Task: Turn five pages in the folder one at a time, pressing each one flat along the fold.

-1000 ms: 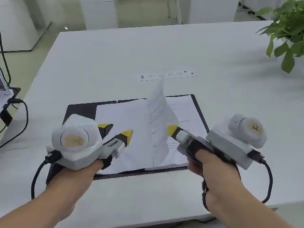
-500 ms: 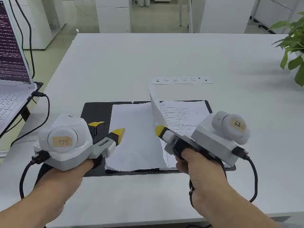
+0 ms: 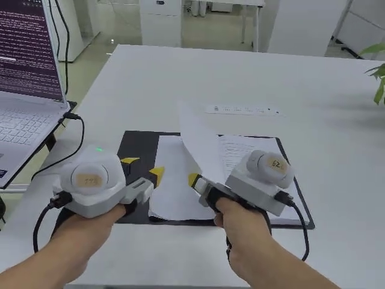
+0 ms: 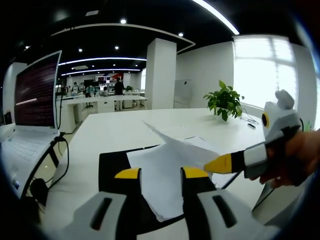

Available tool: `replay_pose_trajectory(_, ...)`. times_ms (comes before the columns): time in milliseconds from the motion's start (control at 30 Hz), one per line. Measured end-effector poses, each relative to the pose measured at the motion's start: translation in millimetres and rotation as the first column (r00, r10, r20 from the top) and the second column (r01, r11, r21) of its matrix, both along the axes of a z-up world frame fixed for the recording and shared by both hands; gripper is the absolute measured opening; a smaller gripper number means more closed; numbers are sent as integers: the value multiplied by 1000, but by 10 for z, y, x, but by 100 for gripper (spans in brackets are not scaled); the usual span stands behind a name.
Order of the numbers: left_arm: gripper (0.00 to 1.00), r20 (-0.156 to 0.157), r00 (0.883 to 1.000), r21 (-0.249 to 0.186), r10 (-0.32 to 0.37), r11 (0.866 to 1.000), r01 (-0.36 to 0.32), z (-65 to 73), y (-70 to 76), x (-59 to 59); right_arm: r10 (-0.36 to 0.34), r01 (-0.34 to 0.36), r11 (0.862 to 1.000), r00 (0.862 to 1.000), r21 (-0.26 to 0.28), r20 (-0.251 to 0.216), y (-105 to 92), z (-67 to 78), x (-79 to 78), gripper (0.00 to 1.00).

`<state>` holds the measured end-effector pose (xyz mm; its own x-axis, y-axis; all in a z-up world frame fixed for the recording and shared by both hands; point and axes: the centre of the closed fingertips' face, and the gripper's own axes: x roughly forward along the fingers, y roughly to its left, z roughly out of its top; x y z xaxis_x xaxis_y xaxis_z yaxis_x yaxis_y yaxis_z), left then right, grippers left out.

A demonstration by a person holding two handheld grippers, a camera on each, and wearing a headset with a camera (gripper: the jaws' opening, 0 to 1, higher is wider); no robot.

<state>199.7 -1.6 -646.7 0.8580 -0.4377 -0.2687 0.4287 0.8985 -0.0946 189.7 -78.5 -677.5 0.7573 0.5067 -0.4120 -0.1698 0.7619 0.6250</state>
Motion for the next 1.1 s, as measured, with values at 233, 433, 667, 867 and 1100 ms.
replay_pose_trajectory(233, 29, -20, 1000, -12, 23, 1000, -23, -94, 166, -40, 53, -56, 996, 998, -67, -35, 225, -275, 2, 0)
replay_pose_trajectory(433, 29, -44, 998, -20, 37, 999, -38, -193, 251, -75, 88, -96, 989, 993, -110, -80, 372, -488, 16, 0)
replay_pose_trajectory(667, 29, -83, 996, -29, 38, 999, -40, -318, 276, -127, 122, -142, 975, 985, -172, -125, 473, -776, 26, 0)
replay_pose_trajectory(867, 29, -103, 994, -26, 45, 999, -48, -387, 333, -129, 159, -182, 966, 978, -183, -137, 500, -941, -9, 0)
replay_pose_trajectory(1100, 29, -138, 990, -13, 38, 999, -40, -527, 289, -123, 185, -203, 967, 975, -155, -123, 543, -908, -54, 3)
